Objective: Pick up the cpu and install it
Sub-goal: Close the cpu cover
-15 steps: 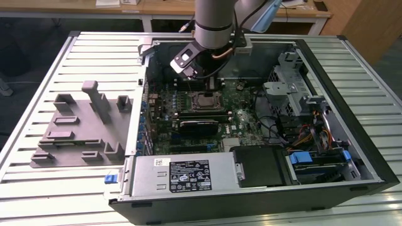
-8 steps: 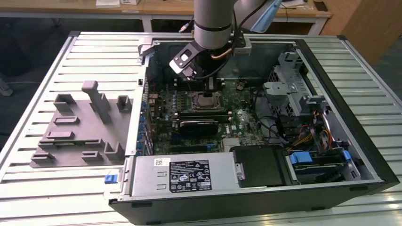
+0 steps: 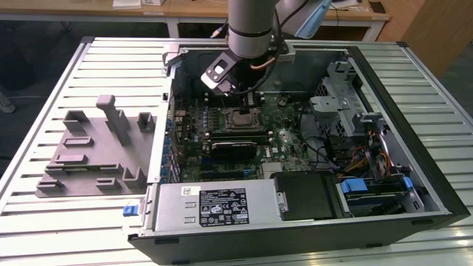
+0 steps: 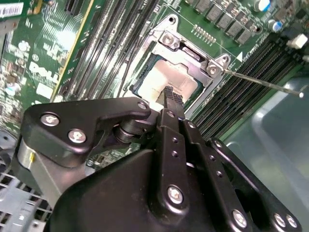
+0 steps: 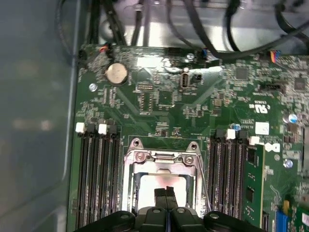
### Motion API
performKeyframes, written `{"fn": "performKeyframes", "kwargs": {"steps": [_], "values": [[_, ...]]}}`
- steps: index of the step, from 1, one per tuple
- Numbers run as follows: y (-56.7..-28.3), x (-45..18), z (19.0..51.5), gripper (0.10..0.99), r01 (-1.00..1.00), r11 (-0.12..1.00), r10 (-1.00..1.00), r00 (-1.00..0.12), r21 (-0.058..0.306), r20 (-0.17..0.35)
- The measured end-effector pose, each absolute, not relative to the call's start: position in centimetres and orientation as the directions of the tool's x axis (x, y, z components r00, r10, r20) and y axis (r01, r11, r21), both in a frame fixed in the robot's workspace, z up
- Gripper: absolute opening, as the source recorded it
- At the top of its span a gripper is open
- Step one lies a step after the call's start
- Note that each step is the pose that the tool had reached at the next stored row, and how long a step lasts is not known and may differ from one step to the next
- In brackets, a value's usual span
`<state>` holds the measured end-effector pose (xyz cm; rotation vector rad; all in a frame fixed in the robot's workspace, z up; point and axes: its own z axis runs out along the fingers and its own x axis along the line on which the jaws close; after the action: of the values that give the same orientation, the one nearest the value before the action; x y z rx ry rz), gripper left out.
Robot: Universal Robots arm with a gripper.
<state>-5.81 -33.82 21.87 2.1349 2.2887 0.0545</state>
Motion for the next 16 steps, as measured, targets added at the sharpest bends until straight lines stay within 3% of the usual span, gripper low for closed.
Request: {"fn": "performKeyframes", "kwargs": {"steps": [16], "values": [[-33.82, -5.81, 21.8, 0.106, 0.935, 0.352, 0.935, -0.353, 0.033, 0.015]]}}
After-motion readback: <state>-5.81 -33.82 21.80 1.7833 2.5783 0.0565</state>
